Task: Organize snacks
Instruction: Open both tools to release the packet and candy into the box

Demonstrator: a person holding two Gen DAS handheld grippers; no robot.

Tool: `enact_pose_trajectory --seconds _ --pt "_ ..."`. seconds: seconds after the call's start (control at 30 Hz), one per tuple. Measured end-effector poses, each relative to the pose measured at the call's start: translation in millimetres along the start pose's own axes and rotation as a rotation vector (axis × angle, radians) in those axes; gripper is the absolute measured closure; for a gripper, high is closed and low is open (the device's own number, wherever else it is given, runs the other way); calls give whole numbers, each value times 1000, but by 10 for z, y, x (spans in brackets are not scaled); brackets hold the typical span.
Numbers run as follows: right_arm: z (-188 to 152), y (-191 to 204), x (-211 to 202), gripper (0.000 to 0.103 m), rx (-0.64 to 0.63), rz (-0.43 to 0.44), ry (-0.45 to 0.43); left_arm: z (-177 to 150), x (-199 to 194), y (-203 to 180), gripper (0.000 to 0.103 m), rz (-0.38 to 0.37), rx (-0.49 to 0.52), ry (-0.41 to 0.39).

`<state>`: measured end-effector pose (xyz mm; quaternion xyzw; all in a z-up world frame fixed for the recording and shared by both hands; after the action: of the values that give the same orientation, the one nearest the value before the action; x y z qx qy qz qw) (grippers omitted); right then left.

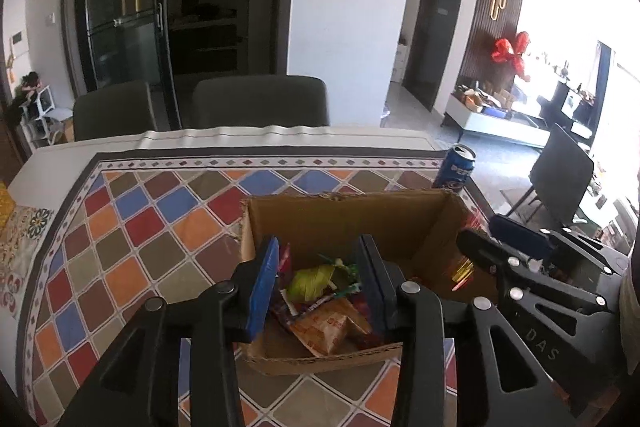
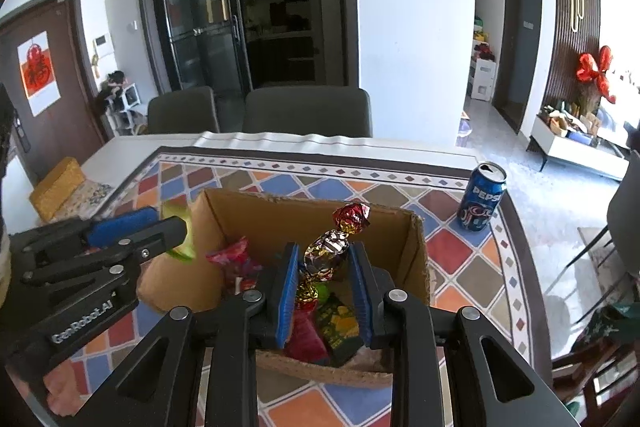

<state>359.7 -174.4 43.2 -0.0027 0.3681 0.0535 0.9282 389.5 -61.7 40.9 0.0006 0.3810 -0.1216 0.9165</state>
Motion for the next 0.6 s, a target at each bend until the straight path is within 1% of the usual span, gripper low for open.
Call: enact_pose_trajectory --seconds 0.03,0.07,0.17,0.23,0.3,0.37,0.43,0.53,0.57,0.6 --pt "-8 0 9 62 4 -6 5 -10 -5 3 63 2 2 0" --pt "-17 -8 9 57 9 -8 6 -29 -18 1 63 4 5 -1" --pt "-67 -21 -21 57 15 -19 0 -88 -72 -2 63 17 15 -12" --pt "-101 -32 -57 57 26 -10 -1 -146 -140 -14 61 25 24 -24" --pt "-153 -42 -125 57 36 -5 -6 -197 -208 -22 56 31 25 -36" --pt "-203 -54 -194 54 42 -3 -9 -261 -314 -31 54 37 32 -57" --pt "-248 -56 -266 53 42 -1 -13 -317 -409 -37 50 42 35 -75" --pt "-347 -51 -423 53 32 -13 -31 -423 -571 -42 37 44 32 -102" --pt "-384 -54 -488 51 30 -21 -41 -471 -629 -47 33 48 30 -108" --pt "-410 -44 -544 49 28 -25 -51 -497 -668 -43 31 52 25 -114"
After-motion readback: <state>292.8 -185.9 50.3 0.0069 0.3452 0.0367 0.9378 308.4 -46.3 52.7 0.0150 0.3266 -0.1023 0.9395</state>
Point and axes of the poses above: each gripper's, at about its wrist camera, not at the fingertips, and x roughly the way its jaws point, y to its left, z to its top, the point moved 5 cm from there along x, roughly the way its jaws point, and after that the axes turned 3 degrees about y, right-handed, at the moved point
